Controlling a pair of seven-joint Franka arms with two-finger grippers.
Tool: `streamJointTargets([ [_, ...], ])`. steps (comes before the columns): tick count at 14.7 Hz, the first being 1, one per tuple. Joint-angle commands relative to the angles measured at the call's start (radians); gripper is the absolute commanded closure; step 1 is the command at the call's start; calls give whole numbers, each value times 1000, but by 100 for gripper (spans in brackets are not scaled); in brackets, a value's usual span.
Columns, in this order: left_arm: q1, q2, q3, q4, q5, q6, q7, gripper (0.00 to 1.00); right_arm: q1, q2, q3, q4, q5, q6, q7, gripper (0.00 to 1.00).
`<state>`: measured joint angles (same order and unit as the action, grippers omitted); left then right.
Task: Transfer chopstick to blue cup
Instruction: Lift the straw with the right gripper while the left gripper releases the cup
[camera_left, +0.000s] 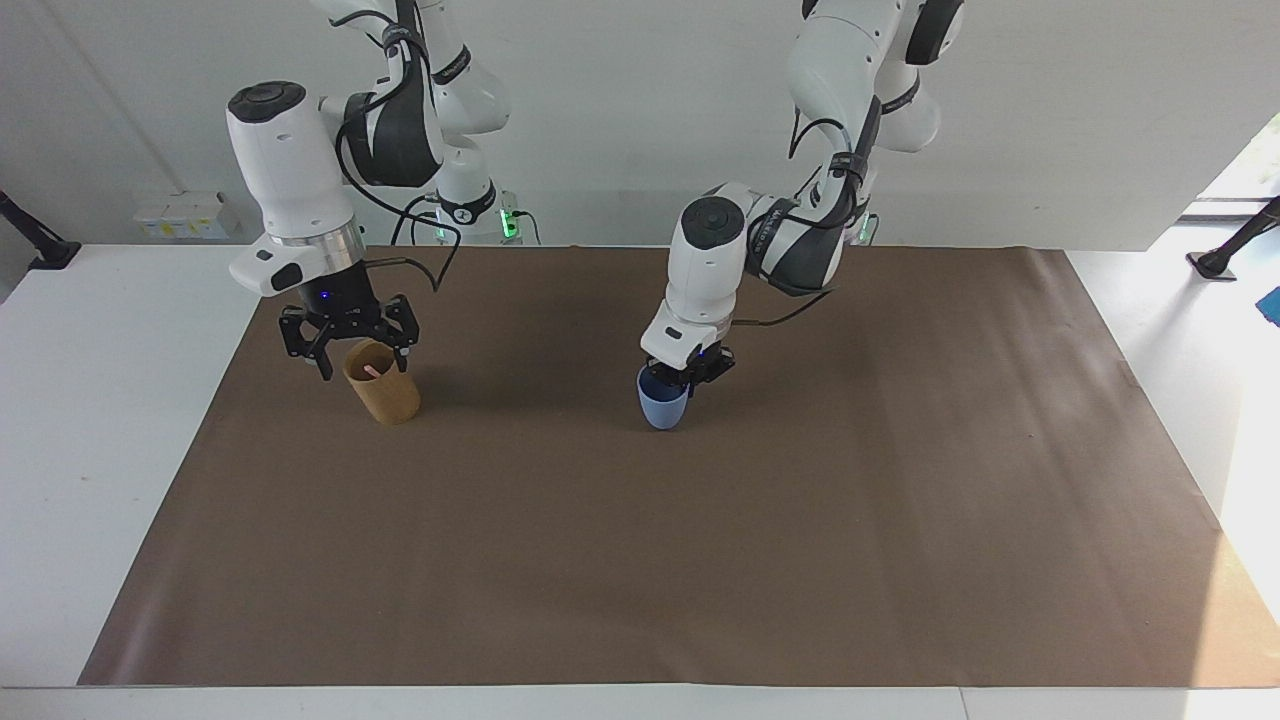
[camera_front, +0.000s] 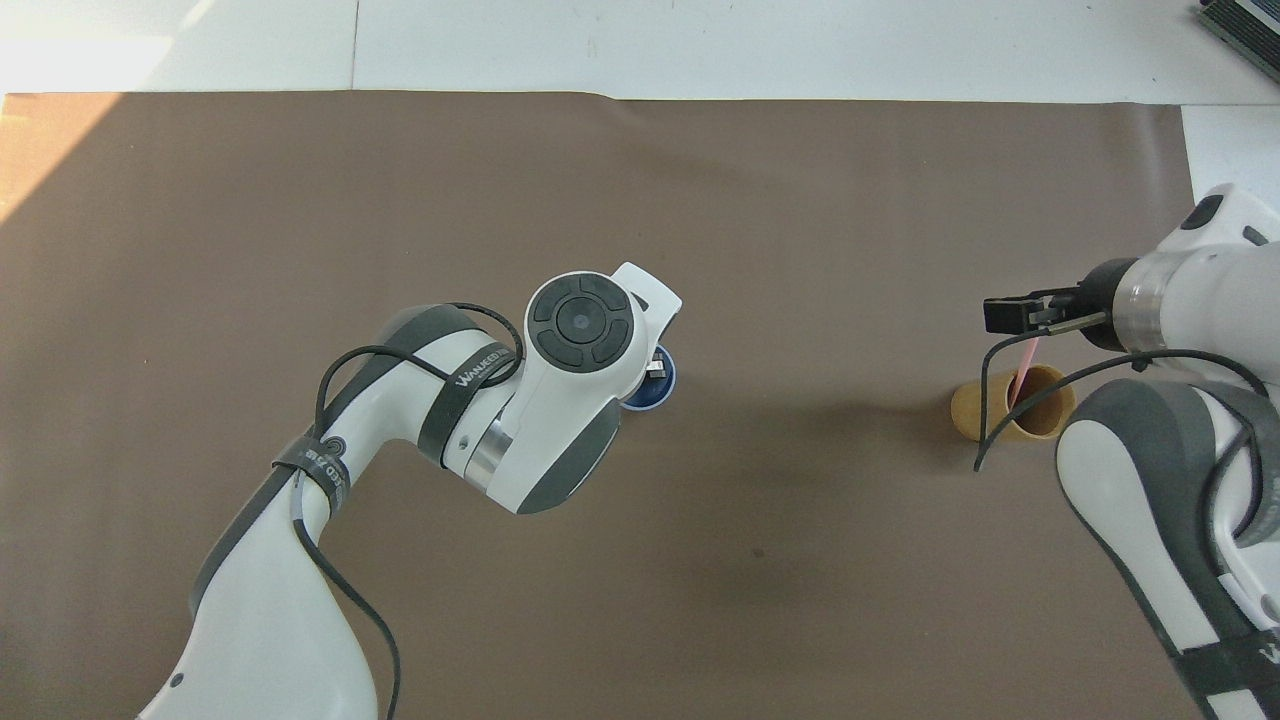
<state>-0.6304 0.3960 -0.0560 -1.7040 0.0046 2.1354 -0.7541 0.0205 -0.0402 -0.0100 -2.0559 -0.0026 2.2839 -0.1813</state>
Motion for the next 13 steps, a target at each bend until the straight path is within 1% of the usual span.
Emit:
streamJointTargets([
  [1,-17,17,19,35,-11,6,-13,100,-2,-52,-1,-76,4,51,-99,21],
  [2,-17,17,19,35,-11,14,-13,71,-8,-52,-2,-78,4,48,-134,38],
  [3,-17,17,19,32,-11,32,-11,29,-14,-52,-2,-79,4,42,-164,51],
  [4,-17,17,19,30,-5,37,-11,0,-16,-52,-2,-79,4,33,-188,60],
  [5,-18,15,21,32,-2,34,-11,0,-16,-53,-2,-79,4,29,-201,64],
  [6,-15,7,21,34,0,25,-7,0,-14,-56,-2,-81,4,20,-207,74],
  [7,-6,-11,19,32,0,14,-1,0,-16,-56,-2,-81,4,3,-207,88],
  [8,4,-43,22,29,0,-9,5,0,-16,-61,-2,-79,4,-6,-207,100],
  [9,24,-66,24,23,0,-31,25,0,-16,-63,-2,-79,4,-21,-207,100],
  [11,63,-101,25,12,0,-93,134,0,-16,-81,-2,-69,6,-64,-195,100],
  [13,124,-149,25,-8,0,-158,232,0,-24,-99,-7,-44,6,-78,-185,100],
])
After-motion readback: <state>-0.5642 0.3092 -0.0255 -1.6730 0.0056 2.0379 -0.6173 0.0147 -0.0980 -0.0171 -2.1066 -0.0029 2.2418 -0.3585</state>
